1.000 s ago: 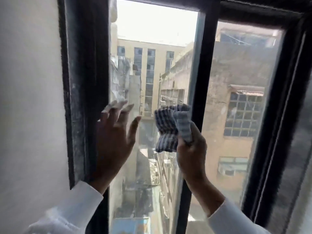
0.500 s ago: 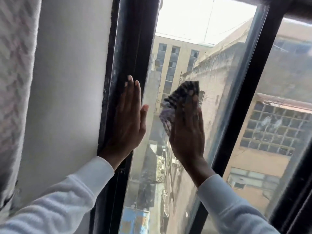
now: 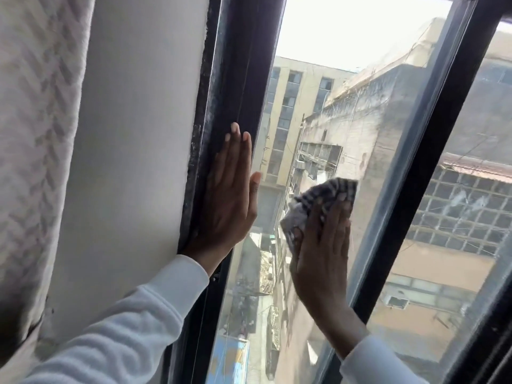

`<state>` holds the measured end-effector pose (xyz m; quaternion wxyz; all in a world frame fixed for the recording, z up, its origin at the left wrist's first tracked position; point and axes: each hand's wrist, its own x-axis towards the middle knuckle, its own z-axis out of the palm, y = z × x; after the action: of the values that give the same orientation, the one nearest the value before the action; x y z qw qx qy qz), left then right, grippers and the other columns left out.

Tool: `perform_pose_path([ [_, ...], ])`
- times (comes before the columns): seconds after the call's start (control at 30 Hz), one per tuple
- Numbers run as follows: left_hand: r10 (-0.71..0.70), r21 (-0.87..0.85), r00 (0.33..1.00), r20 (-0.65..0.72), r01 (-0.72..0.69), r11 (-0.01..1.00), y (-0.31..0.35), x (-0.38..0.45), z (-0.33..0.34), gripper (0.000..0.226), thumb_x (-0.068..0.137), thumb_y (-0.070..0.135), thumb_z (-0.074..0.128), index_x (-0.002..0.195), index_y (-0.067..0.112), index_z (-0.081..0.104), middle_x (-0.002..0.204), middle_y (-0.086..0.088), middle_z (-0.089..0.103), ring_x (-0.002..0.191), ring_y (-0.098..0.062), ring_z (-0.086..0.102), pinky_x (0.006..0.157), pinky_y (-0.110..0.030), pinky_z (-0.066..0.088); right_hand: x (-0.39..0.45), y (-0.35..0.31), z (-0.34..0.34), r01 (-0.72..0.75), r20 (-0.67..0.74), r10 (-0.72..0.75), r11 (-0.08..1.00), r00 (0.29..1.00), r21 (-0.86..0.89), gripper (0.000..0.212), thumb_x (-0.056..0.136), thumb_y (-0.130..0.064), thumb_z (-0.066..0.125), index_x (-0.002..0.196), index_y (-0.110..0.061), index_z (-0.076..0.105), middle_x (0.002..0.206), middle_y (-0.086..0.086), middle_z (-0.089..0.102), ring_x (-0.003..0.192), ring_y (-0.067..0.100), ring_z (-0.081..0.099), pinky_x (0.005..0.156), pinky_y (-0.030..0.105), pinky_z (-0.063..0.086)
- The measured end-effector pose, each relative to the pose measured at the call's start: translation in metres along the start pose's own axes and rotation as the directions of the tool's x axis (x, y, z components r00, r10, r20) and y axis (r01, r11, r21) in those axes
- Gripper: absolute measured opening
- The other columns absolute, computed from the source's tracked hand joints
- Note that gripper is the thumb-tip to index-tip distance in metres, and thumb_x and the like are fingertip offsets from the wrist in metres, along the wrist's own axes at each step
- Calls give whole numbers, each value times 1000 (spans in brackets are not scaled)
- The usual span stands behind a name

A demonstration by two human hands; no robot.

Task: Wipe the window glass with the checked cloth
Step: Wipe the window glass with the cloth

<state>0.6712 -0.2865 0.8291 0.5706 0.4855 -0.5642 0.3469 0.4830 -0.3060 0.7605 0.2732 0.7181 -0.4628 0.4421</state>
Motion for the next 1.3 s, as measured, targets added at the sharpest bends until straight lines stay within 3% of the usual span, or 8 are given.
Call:
perform_pose_path([
  [0.17,27,2,1000,-1,-27,1000,-4,0,1,65,118,27,41,172,-3,23,183,-22,16,173,-32,14,141,-48,19,12,-21,2,322,50,-319,945,946,-64,80,110,-46,54,172,-7,24,180,19,9,168,35,11,138,53,23],
  [0.37,0,-52,1000,-7,-1,999,-4,0,3,64,117,26,39,175,3,20,185,-16,13,174,-24,9,142,-42,12,23,19,0,0,-87,0,1000,996,-6,79,113,-37,51,175,-13,7,184,19,-5,171,34,-9,139,57,16],
  [0.57,4,-65,1000,-18,-5,998,-4,0,1,62,117,19,41,173,-1,23,184,-20,18,173,-31,16,141,-47,18,35,5,-4,515,37,-515,846,856,-140,69,109,-38,61,170,-16,36,180,16,17,169,30,12,139,48,19],
  [0.73,-13,-49,1000,-20,12,999,2,-1,-2,63,117,20,40,174,1,21,184,-19,15,173,-30,14,141,-47,16,56,9,-18,-2,-156,7,1000,988,31,70,115,-39,42,174,-11,17,184,19,4,172,33,2,139,55,20],
  [0.9,3,14,1000,-28,-2,1000,2,-2,-1,63,118,24,40,173,0,22,184,-20,16,173,-31,15,141,-37,9,31,4,-9,487,-41,-492,868,869,-95,63,111,-32,59,167,-10,40,179,15,27,167,30,23,139,47,22],
  [1.07,-12,0,1000,-3,12,1000,3,0,-1,66,117,24,43,173,-3,22,184,-22,15,173,-33,15,142,-44,13,41,17,-13,118,-196,-99,989,976,85,61,111,-21,63,168,-18,42,180,9,27,169,30,23,133,50,37],
  [1.2,-38,6,999,-11,38,999,11,3,-4,73,115,36,45,174,2,18,185,-18,14,173,-33,15,141,-38,8,-41,16,-5,378,-38,-376,924,926,55,61,95,2,61,154,-15,62,163,10,58,147,31,55,106,50,62],
  [1.3,86,11,996,20,-86,996,33,5,-1,79,112,39,53,175,6,19,185,-11,14,173,-30,17,140,-39,13,-42,36,-23,364,28,-365,930,931,45,55,99,0,62,153,-11,60,162,12,58,140,36,63,105,52,62],
])
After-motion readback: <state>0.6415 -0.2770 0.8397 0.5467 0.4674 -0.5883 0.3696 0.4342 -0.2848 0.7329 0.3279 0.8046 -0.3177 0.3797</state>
